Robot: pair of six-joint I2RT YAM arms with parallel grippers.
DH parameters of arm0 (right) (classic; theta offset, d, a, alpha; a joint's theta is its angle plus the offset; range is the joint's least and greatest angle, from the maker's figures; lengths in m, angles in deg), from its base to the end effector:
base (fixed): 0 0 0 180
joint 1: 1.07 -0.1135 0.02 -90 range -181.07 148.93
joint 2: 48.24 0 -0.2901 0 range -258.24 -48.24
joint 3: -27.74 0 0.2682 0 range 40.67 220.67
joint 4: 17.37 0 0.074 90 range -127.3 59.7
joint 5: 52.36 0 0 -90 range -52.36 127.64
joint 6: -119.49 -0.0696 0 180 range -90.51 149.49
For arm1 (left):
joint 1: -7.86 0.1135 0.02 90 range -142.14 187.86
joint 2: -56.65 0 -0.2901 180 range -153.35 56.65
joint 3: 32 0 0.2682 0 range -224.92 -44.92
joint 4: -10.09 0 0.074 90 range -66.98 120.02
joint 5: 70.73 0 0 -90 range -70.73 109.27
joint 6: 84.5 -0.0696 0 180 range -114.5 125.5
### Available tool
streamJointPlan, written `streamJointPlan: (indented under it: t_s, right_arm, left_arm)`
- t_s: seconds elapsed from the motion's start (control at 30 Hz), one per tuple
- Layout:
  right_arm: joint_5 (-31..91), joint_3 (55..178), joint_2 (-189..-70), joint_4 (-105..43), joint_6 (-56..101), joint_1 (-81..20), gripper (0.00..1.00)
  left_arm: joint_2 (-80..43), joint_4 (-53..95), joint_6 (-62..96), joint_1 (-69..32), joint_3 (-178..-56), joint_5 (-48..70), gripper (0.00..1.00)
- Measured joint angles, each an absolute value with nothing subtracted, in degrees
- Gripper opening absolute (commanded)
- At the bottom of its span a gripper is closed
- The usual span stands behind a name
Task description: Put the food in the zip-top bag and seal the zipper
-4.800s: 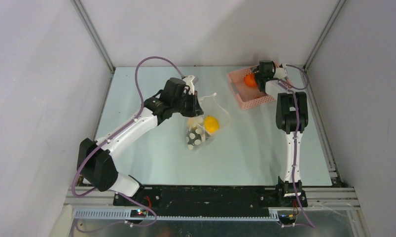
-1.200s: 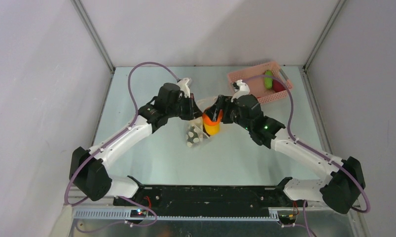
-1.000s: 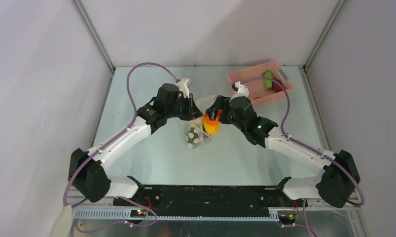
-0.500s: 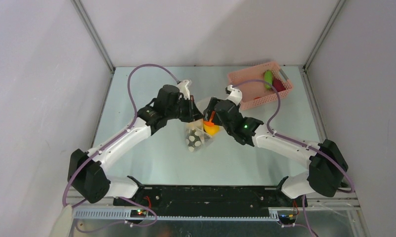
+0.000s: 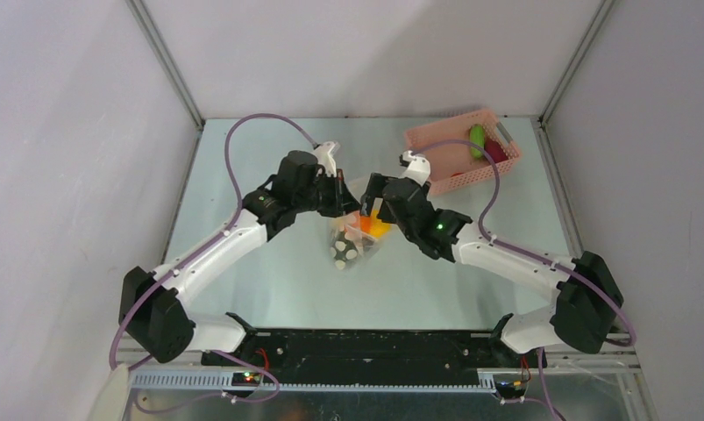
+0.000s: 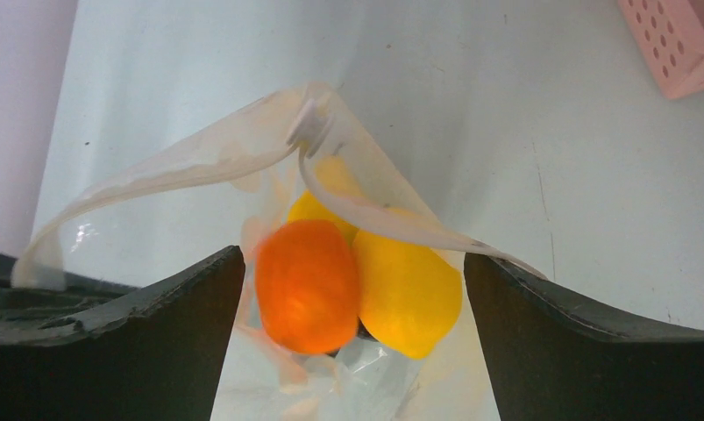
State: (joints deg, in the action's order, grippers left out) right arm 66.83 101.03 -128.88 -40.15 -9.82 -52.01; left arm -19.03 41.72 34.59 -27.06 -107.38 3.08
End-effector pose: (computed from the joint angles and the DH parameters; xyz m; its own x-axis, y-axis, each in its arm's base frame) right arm 0.2503 0.2545 0.2978 -0.5058 0.2544 -0.8243 -0.1185 0.9260 0.3585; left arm 0.2644 -0.2082 0.3187 -0.7406 -0.0524 -0.6699 0.4391 0.7169 -0.5415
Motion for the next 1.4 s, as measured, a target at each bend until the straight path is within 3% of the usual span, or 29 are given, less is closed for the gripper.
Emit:
streamJointPlan:
  t_s: [0.4,0.8,1.0,1.4]
  right_arm:
    - [59.77,101.16,-120.67,-39.49,-0.55,-49.91,0.99]
    - [50.57,101.90,-118.22,-41.63,5.39,-23.62,0.99]
    - [50.38,110.16,-129.21,-44.45,10.33,-15.12,0.99]
    - [48.98,139.71,-160.62,-51.66,24.49,-7.77,0.99]
  left_arm:
    - [-18.66,41.85,34.61,-27.28,-107.38,3.39,0.00]
    - [-18.66,42.02,34.43,-27.28,-107.38,5.58,0.00]
    - [-18.72,42.61,33.84,-27.26,-108.28,6.03,0.00]
    - [-21.69,44.30,32.33,-26.42,-111.49,7.70,0.00]
